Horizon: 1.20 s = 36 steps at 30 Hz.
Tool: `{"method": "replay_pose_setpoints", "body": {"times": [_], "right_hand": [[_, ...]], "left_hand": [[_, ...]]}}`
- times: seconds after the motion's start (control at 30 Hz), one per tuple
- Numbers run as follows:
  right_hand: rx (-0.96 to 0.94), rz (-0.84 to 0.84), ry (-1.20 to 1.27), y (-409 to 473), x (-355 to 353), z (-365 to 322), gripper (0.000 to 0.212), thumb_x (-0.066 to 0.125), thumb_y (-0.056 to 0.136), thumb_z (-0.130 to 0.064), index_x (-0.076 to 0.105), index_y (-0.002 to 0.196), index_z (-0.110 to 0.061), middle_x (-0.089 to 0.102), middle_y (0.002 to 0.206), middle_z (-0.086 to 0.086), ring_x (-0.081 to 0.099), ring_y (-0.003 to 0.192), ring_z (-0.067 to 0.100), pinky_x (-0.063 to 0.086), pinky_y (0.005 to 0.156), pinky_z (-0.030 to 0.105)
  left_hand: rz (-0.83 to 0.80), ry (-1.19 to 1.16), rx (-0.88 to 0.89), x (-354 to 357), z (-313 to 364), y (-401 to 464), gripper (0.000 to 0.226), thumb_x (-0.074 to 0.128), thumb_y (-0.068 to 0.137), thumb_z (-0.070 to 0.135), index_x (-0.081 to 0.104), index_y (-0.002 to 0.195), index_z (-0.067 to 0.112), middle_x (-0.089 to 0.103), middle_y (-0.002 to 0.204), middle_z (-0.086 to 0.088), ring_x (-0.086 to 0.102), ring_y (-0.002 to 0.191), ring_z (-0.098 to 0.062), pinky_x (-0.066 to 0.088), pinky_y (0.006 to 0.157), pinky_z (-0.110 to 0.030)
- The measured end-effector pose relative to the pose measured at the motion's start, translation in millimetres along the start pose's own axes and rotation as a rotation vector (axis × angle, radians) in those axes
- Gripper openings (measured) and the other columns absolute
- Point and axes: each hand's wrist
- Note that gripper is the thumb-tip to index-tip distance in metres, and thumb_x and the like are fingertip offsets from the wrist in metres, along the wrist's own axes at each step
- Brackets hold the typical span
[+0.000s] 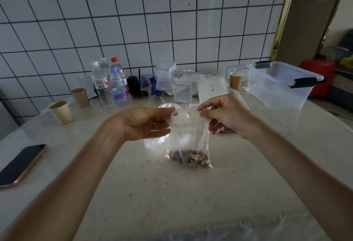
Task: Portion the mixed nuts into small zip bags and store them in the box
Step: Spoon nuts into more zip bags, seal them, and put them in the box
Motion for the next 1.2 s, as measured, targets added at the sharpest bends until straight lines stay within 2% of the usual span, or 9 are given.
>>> {"method": "replay_pose_setpoints", "body": {"times": [0.13,0.27,0.37,0.5,0.67,0.9,1.0,1.1,1.2], "right_hand": [[-0.116,0.130,-0.241,-0.9,2.5,-0.3,0.019,0.072,0.091,-0.001,0.080,0.091,-0.018,0.068,0.050,0.004,0.067,0.041,0.019,0.051,0.039,0.023],[-0.269,0.194,-0.649,-8.1,12.3,-11.5,0.028,0.065,0.087,-0.006,0.080,0.100,-0.026,0.065,0.055,-0.009,0.065,0.049,0.012,0.035,0.036,0.013],[-0.287,0.144,-0.753,-11.8,15.6,-25.0,0.026,0.064,0.087,-0.013,0.078,0.102,-0.029,0.071,0.081,-0.003,0.061,0.057,0.007,0.035,0.043,0.019],[-0.246,0.047,-0.630,-11.9,8.6,-37.4,0.019,0.058,0.096,-0.016,0.075,0.088,-0.017,0.071,0.058,0.002,0.066,0.039,0.012,0.050,0.043,0.016],[-0.201,0.008,-0.610,-11.6,1.0,-39.9,0.026,0.054,0.100,-0.017,0.074,0.086,-0.007,0.071,0.058,0.008,0.068,0.043,0.019,0.059,0.052,0.030],[-0.314,0.060,-0.769,-16.5,4.5,-41.6,0.017,0.061,0.087,-0.015,0.061,0.089,-0.031,0.064,0.081,-0.009,0.063,0.076,0.016,0.043,0.058,0.026],[-0.332,0.105,-0.817,-16.6,1.9,-43.8,0.019,0.057,0.091,-0.012,0.063,0.094,-0.030,0.060,0.080,-0.012,0.061,0.070,0.012,0.042,0.052,0.021],[-0.390,0.150,-0.833,-15.7,-3.1,-44.3,0.017,0.063,0.095,-0.011,0.069,0.107,-0.021,0.063,0.092,-0.005,0.066,0.084,0.018,0.057,0.072,0.036],[-0.590,0.134,-0.803,-18.5,-0.9,-45.6,0.015,0.073,0.092,-0.010,0.070,0.107,-0.015,0.059,0.098,-0.004,0.061,0.085,0.012,0.054,0.076,0.028]], "left_hand": [[0.106,0.077,0.047,6.1,-3.8,0.3,0.025,0.086,0.072,0.008,0.078,0.095,0.010,0.075,0.076,-0.002,0.068,0.058,-0.008,0.058,0.054,-0.022],[0.560,0.723,0.367,19.9,1.6,0.6,0.020,0.078,0.084,-0.003,0.070,0.092,0.013,0.070,0.060,0.000,0.065,0.048,-0.006,0.050,0.046,-0.020],[0.734,1.141,0.529,30.3,3.7,-3.6,0.026,0.077,0.076,-0.001,0.068,0.084,0.022,0.068,0.078,0.003,0.066,0.072,-0.018,0.047,0.058,-0.026],[0.780,1.367,0.499,36.2,5.6,-4.0,0.006,0.077,0.083,0.013,0.079,0.087,0.016,0.076,0.088,-0.004,0.071,0.079,-0.025,0.062,0.074,-0.039],[0.728,1.301,0.681,29.3,7.6,-7.7,0.033,0.079,0.087,0.045,0.056,0.067,0.034,0.058,0.075,0.013,0.060,0.070,-0.008,0.052,0.070,-0.032],[0.658,1.167,0.716,30.4,10.6,-14.8,0.014,0.082,0.086,0.023,0.070,0.079,0.025,0.072,0.070,0.010,0.069,0.065,-0.005,0.062,0.071,-0.033],[0.508,1.059,0.575,30.4,23.7,-19.7,0.010,0.079,0.090,0.011,0.073,0.088,0.018,0.077,0.072,0.001,0.076,0.064,-0.012,0.065,0.062,-0.034],[0.373,0.899,0.513,23.0,35.2,-27.0,0.013,0.073,0.092,-0.004,0.069,0.095,0.008,0.078,0.089,-0.010,0.079,0.070,-0.020,0.062,0.053,-0.030],[0.318,0.912,0.537,17.5,38.1,-26.2,0.022,0.061,0.095,-0.012,0.068,0.093,0.009,0.073,0.107,-0.007,0.079,0.074,-0.022,0.062,0.055,-0.031]]}}
Point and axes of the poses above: each hand's wrist, its own y-axis towards the middle knuckle, its own x-axis out of the palm, z = x × y
